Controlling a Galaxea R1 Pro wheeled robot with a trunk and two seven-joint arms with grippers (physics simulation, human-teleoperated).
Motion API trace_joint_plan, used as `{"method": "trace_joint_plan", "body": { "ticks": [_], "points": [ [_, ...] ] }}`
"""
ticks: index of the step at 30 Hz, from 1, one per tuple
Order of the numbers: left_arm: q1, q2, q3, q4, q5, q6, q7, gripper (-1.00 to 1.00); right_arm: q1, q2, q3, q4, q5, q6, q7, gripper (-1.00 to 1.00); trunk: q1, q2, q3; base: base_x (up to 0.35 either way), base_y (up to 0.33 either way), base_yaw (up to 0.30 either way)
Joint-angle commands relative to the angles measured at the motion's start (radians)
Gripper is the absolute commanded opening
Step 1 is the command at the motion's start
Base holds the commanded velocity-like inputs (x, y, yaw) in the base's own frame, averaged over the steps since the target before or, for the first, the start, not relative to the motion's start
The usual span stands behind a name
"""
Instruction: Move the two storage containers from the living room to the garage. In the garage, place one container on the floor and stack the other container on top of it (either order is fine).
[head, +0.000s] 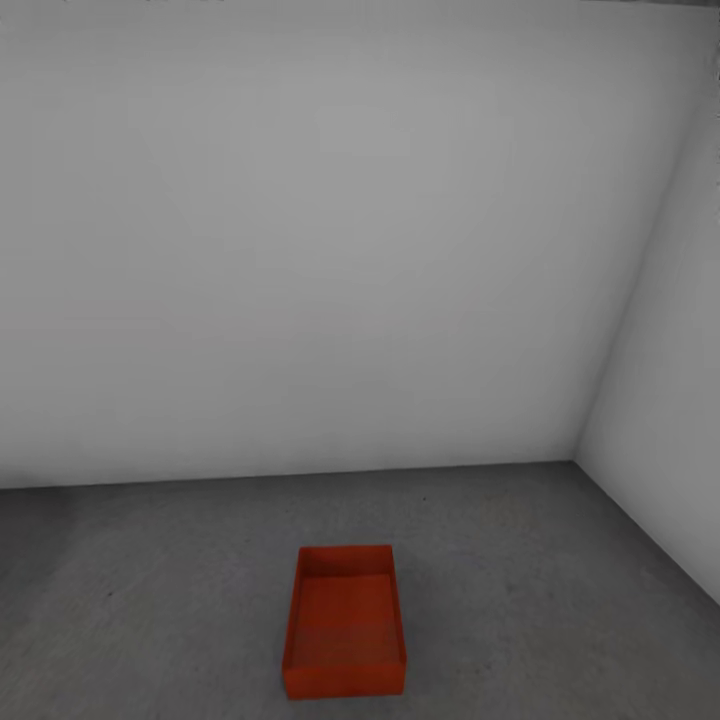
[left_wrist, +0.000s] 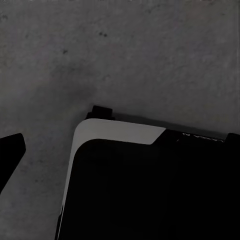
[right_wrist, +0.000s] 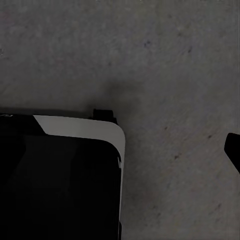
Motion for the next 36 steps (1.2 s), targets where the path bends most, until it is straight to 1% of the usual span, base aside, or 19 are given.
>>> {"method": "trace_joint_plan", "body": {
  "ticks": [1, 36],
  "points": [
    [-0.001, 0.000, -0.001, 0.001, 0.006, -0.003, -0.001, 1.00, -0.001, 0.000, -0.007, 0.003, 0.011, -0.005, -0.004, 1.00, 0.000, -0.001, 0.000, 0.000, 0.000, 0.000],
    [-0.001, 0.001, -0.001, 0.000, 0.005, -0.003, -0.001, 1.00, -0.001, -0.004, -0.007, 0.003, 0.013, -0.007, -0.004, 1.00, 0.000, -0.001, 0.057, 0.000, 0.000, 0.000]
  ]
}}
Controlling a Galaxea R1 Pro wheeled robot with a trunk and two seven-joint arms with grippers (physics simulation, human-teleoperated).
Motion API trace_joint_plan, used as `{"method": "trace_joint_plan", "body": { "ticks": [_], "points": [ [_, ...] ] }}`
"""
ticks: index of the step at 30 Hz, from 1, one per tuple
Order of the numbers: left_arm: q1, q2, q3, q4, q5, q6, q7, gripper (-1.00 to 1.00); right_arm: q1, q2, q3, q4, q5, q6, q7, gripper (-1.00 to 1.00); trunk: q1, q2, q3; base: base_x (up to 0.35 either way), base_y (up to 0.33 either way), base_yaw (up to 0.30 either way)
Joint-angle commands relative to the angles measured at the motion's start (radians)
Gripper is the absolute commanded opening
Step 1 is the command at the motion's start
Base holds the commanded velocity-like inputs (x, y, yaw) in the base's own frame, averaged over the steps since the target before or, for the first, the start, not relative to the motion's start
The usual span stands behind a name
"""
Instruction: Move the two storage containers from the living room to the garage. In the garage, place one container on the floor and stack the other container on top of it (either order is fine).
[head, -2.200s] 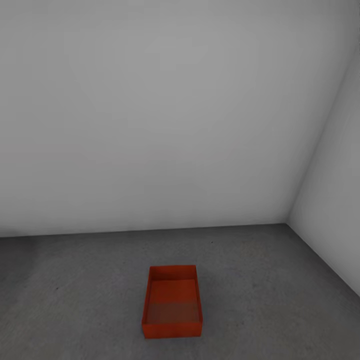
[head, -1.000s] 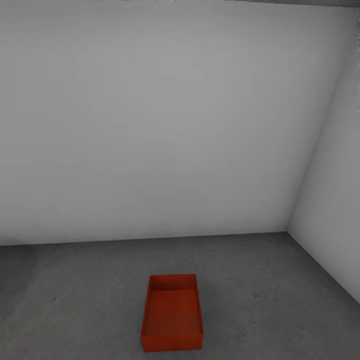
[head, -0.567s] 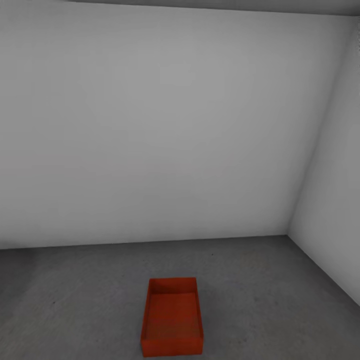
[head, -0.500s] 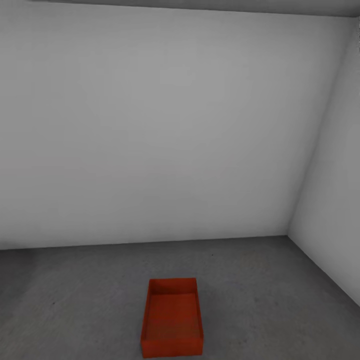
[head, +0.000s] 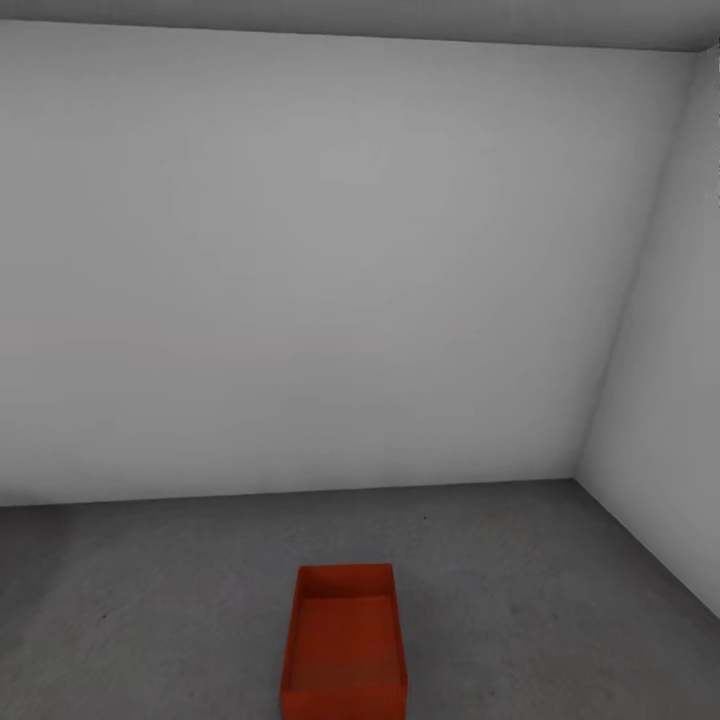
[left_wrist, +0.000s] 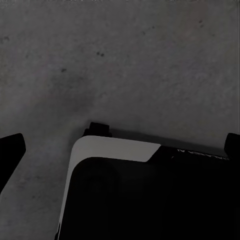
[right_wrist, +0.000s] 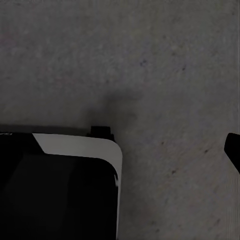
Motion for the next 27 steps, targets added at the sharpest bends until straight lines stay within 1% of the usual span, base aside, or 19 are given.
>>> {"method": "trace_joint_plan", "body": {
  "ticks": [1, 13, 17, 27],
  "points": [
    [-0.001, 0.000, -0.001, 0.001, 0.006, -0.003, -0.001, 1.00, -0.001, 0.000, -0.007, 0.003, 0.010, -0.005, -0.004, 1.00, 0.000, -0.001, 0.000, 0.000, 0.000, 0.000],
    [-0.001, 0.001, -0.001, 0.002, 0.007, -0.003, -0.001, 1.00, -0.001, 0.000, -0.007, 0.003, 0.010, -0.004, -0.004, 1.00, 0.000, -0.001, 0.019, 0.000, 0.000, 0.000],
    [-0.001, 0.001, -0.001, 0.002, 0.007, -0.003, -0.001, 1.00, -0.001, -0.003, -0.007, 0.002, 0.008, -0.002, -0.004, 1.00, 0.000, -0.001, 0.021, 0.000, 0.000, 0.000],
    [-0.001, 0.001, -0.001, 0.002, 0.007, -0.003, -0.001, 1.00, -0.001, -0.010, 0.003, 0.002, 0.021, -0.002, -0.002, 1.00, 0.000, -0.001, 0.021, 0.000, 0.000, 0.000]
  ]
}}
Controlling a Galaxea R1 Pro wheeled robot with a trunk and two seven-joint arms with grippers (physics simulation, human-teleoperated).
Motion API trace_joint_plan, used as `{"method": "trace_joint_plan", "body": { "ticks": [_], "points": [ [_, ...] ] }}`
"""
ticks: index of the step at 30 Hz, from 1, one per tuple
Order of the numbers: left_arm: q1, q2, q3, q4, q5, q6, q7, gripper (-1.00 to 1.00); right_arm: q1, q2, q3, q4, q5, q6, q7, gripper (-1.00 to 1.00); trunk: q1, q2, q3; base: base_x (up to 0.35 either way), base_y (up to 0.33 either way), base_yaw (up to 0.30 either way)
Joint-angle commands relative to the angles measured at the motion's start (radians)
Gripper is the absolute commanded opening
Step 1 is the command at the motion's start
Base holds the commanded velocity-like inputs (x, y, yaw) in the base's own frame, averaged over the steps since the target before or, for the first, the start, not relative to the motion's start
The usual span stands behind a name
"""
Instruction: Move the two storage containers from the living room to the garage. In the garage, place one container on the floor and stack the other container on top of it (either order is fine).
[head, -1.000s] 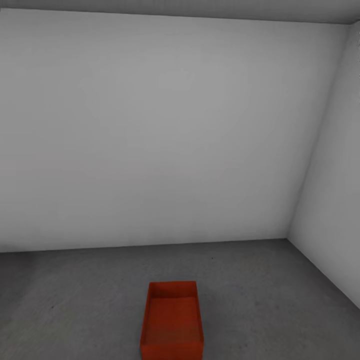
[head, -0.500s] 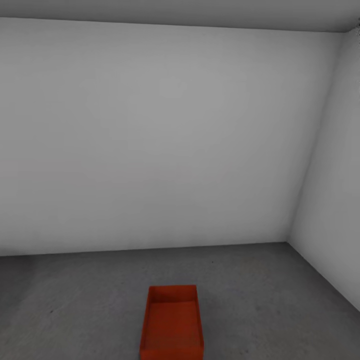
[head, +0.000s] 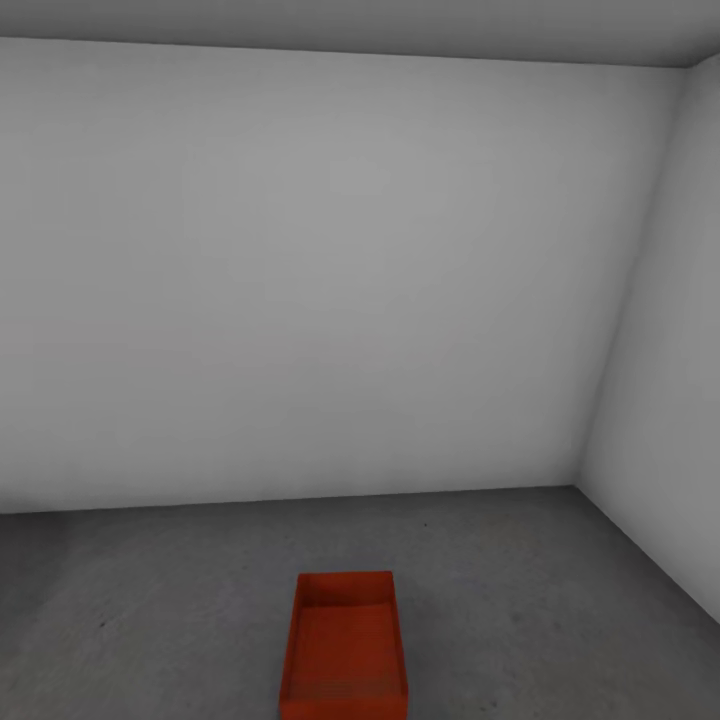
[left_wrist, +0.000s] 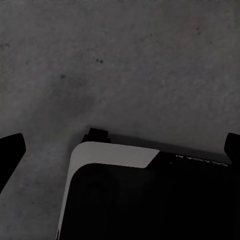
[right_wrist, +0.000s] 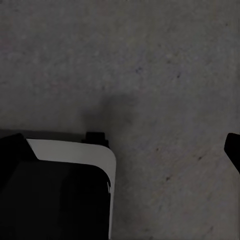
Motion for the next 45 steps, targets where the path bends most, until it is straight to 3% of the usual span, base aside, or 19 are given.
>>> {"method": "trace_joint_plan", "body": {
  "ticks": [1, 8, 32, 45],
  "points": [
    [-0.001, 0.000, -0.001, 0.001, 0.006, -0.003, -0.001, 1.00, -0.001, 0.001, -0.005, 0.003, 0.015, -0.005, -0.003, 1.00, 0.000, -0.001, -0.001, 0.000, 0.000, 0.000],
    [-0.001, -0.001, -0.001, 0.000, 0.007, -0.004, -0.001, 1.00, -0.001, 0.009, -0.006, 0.003, 0.021, -0.004, -0.004, 1.00, 0.000, -0.001, -0.001, -0.058, 0.003, 0.000],
    [-0.001, -0.002, 0.000, 0.000, 0.008, -0.003, -0.001, 1.00, -0.001, 0.006, -0.007, 0.003, 0.017, -0.006, -0.007, 1.00, 0.000, -0.001, -0.001, -0.244, 0.153, -0.001],
    [-0.001, 0.001, 0.001, 0.000, 0.008, -0.003, 0.000, 1.00, -0.001, 0.005, -0.014, 0.003, 0.012, -0.004, -0.011, 1.00, 0.000, -0.001, -0.001, -0.008, 0.008, -0.250]
  ]
}}
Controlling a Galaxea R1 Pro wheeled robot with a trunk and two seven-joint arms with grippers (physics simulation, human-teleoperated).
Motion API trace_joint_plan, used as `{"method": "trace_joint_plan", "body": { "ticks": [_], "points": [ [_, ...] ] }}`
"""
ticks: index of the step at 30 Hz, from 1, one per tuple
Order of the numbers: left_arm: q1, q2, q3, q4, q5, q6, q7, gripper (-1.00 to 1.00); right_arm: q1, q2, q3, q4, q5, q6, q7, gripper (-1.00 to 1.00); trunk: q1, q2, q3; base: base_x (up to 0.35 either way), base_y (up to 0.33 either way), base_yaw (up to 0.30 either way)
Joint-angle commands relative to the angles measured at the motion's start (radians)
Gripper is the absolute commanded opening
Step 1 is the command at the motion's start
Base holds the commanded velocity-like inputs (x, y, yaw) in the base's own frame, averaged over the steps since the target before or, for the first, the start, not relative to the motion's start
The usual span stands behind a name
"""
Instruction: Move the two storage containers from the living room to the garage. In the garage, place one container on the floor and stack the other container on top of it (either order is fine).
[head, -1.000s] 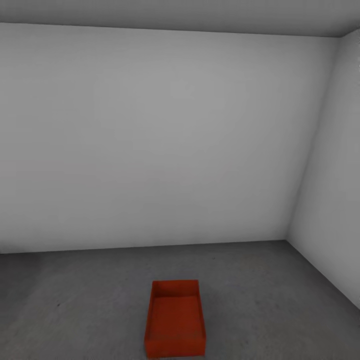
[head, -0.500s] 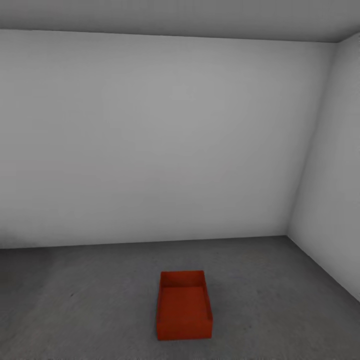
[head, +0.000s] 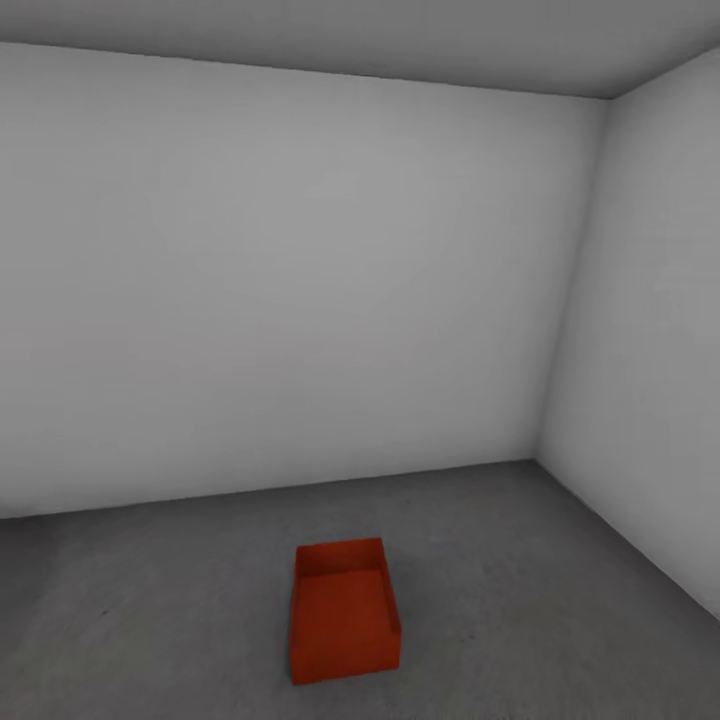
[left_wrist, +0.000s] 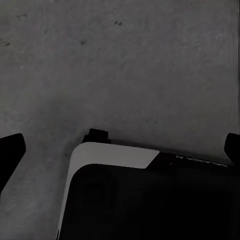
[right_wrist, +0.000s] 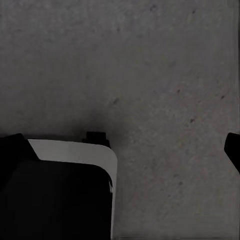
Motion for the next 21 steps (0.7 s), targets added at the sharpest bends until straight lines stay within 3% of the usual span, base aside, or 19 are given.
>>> {"method": "trace_joint_plan", "body": {
  "ticks": [1, 21],
  "points": [
    [-0.001, 0.000, -0.001, 0.001, 0.006, -0.003, -0.001, 1.00, -0.002, 0.000, -0.006, 0.003, 0.010, -0.004, -0.003, 1.00, 0.000, -0.001, -0.001, 0.000, 0.000, -0.298],
    [-0.001, 0.000, -0.001, 0.001, 0.006, -0.003, -0.001, 1.00, -0.002, -0.005, -0.007, 0.004, 0.010, -0.001, 0.002, 1.00, 0.000, -0.001, -0.001, 0.000, 0.000, -0.298]
  ]
}}
